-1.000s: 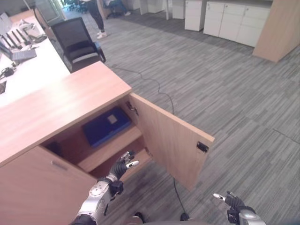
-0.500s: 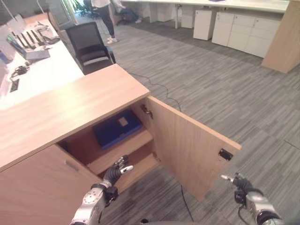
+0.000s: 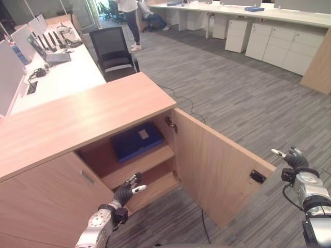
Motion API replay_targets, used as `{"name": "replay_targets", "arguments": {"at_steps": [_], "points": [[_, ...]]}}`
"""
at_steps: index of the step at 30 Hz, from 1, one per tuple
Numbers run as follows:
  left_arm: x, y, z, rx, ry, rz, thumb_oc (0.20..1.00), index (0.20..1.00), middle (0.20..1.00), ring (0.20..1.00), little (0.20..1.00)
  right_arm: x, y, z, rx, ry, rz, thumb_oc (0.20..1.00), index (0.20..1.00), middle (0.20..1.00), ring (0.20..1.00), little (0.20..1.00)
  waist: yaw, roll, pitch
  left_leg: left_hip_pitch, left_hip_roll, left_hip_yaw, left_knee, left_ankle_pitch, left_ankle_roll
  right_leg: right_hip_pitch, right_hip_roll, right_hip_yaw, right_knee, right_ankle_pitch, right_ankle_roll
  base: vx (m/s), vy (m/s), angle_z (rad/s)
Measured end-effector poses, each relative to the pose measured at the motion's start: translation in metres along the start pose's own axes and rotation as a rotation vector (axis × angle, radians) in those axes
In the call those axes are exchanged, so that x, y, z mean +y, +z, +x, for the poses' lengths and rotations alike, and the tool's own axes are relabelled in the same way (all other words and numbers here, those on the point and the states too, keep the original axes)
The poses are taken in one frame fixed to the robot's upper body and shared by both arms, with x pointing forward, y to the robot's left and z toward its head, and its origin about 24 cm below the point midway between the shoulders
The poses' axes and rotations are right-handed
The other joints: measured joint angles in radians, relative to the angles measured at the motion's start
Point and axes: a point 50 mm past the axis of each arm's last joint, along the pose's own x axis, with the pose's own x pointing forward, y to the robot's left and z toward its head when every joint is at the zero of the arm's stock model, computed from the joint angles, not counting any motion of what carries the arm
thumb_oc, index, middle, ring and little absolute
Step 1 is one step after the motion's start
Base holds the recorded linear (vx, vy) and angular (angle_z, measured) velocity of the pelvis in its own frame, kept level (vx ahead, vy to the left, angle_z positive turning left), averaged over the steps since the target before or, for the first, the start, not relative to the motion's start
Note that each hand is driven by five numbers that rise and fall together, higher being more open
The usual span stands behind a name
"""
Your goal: Put the empty folder in the office cabinet
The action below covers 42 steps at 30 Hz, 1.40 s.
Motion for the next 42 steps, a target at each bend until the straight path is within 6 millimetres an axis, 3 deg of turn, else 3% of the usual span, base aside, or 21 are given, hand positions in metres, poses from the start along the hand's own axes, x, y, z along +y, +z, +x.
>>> {"name": "replay_targets", "arguments": {"at_steps": [4, 11, 15, 16, 21, 30, 36, 40, 42], "points": [[0.002, -0.011, -0.008, 0.035, 0.008, -0.010, 1.000, 1.000, 1.000, 1.000, 1.000, 0.041, -0.020, -0.004, 0.053, 0.121, -0.022, 1.000, 1.000, 1.000, 1.000, 1.000, 0.000, 0.004, -0.004, 0.001, 0.001, 0.004, -0.009, -0.004, 0.004, -0.003, 0.001, 0.007, 0.000, -0.004, 0.003, -0.01, 0.001, -0.03], [0.002, -0.019, -0.014, 0.059, 0.022, -0.022, 1.000, 1.000, 1.000, 1.000, 1.000, 0.075, -0.037, -0.019, 0.042, 0.265, -0.088, 1.000, 1.000, 1.000, 1.000, 1.000, 0.001, 0.007, -0.010, -0.007, 0.001, 0.005, -0.009, -0.005, 0.006, -0.014, 0.001, 0.010, 0.000, -0.003, 0.004, 0.00, 0.000, 0.00], [0.004, -0.025, -0.015, 0.071, 0.055, -0.034, 1.000, 1.000, 1.000, 1.000, 1.000, 0.109, -0.062, -0.048, 0.029, 0.444, -0.116, 1.000, 1.000, 1.000, 1.000, 1.000, 0.000, 0.006, -0.011, -0.008, 0.001, -0.001, -0.008, -0.002, 0.002, -0.007, 0.002, 0.002, 0.000, -0.003, 0.002, 0.00, 0.002, 0.05], [0.006, -0.024, -0.015, 0.063, 0.083, -0.039, 1.000, 1.000, 1.000, 1.000, 1.000, 0.113, -0.076, -0.059, 0.051, 0.498, -0.171, 1.000, 1.000, 1.000, 1.000, 1.000, 0.003, 0.005, -0.010, -0.011, 0.001, -0.012, -0.009, -0.002, 0.002, -0.003, 0.001, -0.012, 0.000, -0.005, 0.001, 0.00, 0.004, 0.20], [0.011, -0.030, -0.019, 0.084, 0.118, -0.039, 1.000, 1.000, 1.000, 1.000, 1.000, 0.109, -0.089, -0.073, 0.060, 0.542, -0.231, 1.000, 1.000, 1.000, 1.000, 1.000, 0.015, 0.004, -0.011, -0.027, 0.001, -0.029, -0.009, -0.007, -0.002, -0.005, 0.003, -0.021, 0.000, -0.011, 0.002, 0.00, -0.005, 0.11], [0.024, -0.052, -0.029, 0.179, 0.197, -0.040, 1.000, 1.000, 1.000, 1.000, 1.000, 0.119, -0.099, -0.095, 0.044, 0.672, -0.310, 1.000, 1.000, 1.000, 1.000, 1.000, 0.012, -0.013, -0.024, -0.048, 0.000, -0.071, -0.009, 0.002, -0.003, -0.004, 0.007, -0.061, 0.001, -0.021, -0.005, 0.00, -0.012, 0.13], [0.020, -0.070, -0.038, 0.240, 0.226, -0.043, 1.000, 1.000, 1.000, 1.000, 1.000, 0.149, -0.088, -0.109, -0.030, 0.836, -0.372, 1.000, 1.000, 1.000, 1.000, 1.000, 0.017, -0.014, -0.018, -0.053, 0.000, -0.087, -0.003, 0.006, -0.009, 0.000, 0.010, -0.076, 0.000, -0.025, -0.006, -0.02, -0.007, 0.09], [0.015, -0.072, -0.037, 0.241, 0.223, -0.058, 1.000, 1.000, 1.000, 1.000, 1.000, 0.166, -0.081, -0.112, -0.062, 0.888, -0.369, 1.000, 1.000, 1.000, 1.000, 1.000, 0.057, -0.004, -0.008, -0.068, 0.001, -0.119, -0.008, 0.011, -0.015, 0.006, 0.016, -0.108, 0.001, -0.031, -0.004, -0.08, -0.024, 0.24], [0.012, -0.067, -0.031, 0.218, 0.219, -0.058, 1.000, 1.000, 1.000, 1.000, 1.000, 0.171, -0.072, -0.108, -0.092, 0.877, -0.364, 1.000, 1.000, 1.000, 1.000, 1.000, 0.080, 0.001, 0.003, -0.103, -0.001, -0.171, -0.008, 0.023, -0.026, -0.001, 0.020, -0.163, 0.001, -0.032, -0.004, -0.08, -0.013, 0.72]]}}
